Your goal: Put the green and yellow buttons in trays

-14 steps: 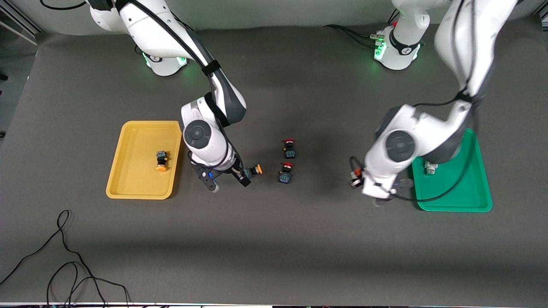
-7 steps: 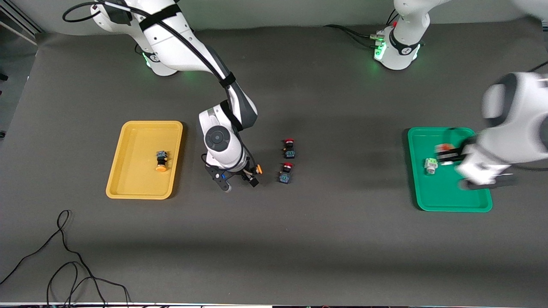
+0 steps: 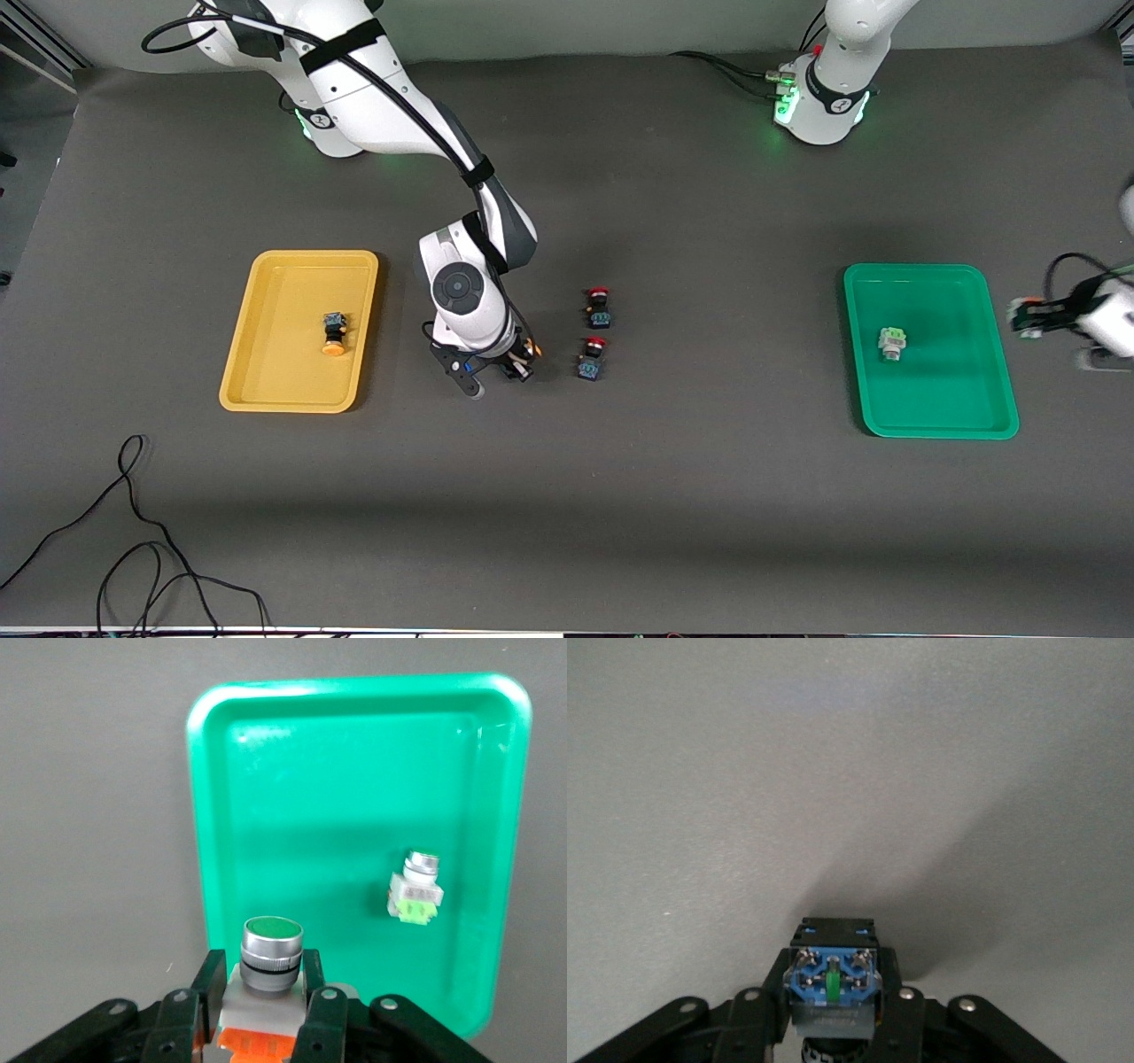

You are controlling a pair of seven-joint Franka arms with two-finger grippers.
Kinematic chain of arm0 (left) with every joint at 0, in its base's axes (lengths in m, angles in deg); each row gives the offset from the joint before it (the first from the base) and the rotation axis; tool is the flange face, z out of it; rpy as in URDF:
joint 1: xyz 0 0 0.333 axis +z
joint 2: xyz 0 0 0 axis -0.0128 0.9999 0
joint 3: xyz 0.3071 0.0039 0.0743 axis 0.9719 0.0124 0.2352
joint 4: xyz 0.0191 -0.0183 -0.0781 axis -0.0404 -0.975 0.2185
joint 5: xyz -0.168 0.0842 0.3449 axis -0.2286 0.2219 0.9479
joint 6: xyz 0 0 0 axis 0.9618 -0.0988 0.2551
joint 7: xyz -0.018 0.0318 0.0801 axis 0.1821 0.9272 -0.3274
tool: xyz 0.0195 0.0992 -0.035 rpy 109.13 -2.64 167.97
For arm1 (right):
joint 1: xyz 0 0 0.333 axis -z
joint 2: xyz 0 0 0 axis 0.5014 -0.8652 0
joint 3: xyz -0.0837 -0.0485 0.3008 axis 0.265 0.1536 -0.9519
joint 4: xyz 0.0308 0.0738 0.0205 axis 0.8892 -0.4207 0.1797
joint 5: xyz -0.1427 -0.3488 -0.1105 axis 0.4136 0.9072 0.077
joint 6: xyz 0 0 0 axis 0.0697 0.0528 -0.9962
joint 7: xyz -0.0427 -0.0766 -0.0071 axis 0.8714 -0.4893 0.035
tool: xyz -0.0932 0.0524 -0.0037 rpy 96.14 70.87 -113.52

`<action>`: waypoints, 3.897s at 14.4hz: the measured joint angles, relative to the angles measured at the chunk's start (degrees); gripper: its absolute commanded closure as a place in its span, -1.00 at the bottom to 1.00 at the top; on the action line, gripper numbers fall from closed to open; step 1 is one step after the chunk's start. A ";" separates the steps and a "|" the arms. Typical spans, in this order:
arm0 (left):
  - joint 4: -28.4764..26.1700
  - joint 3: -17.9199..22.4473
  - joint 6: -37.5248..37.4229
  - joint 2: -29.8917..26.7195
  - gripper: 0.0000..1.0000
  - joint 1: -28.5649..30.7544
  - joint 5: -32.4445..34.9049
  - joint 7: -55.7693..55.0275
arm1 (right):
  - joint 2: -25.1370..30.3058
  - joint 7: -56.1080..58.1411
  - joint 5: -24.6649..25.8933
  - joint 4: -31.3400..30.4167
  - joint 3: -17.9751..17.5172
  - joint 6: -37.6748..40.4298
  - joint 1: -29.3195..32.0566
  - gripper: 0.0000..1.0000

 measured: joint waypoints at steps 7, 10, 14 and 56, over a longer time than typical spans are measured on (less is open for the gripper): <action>-9.79 6.13 21.62 9.23 -1.00 0.29 5.80 0.00 | 12.89 17.82 0.01 2.61 8.94 24.50 0.05 1.00; -8.44 5.53 20.72 8.64 -1.00 0.17 5.83 -0.04 | 21.84 31.31 0.40 2.07 16.73 37.12 0.33 1.00; 3.28 2.45 -0.65 4.56 -1.00 0.00 5.75 -0.04 | 29.28 52.96 6.13 -2.82 27.04 42.34 0.57 1.00; 24.52 32.62 -40.72 -14.38 -1.00 -52.02 -13.32 -10.36 | 22.11 93.58 -5.67 -8.05 68.56 46.98 -21.15 -1.00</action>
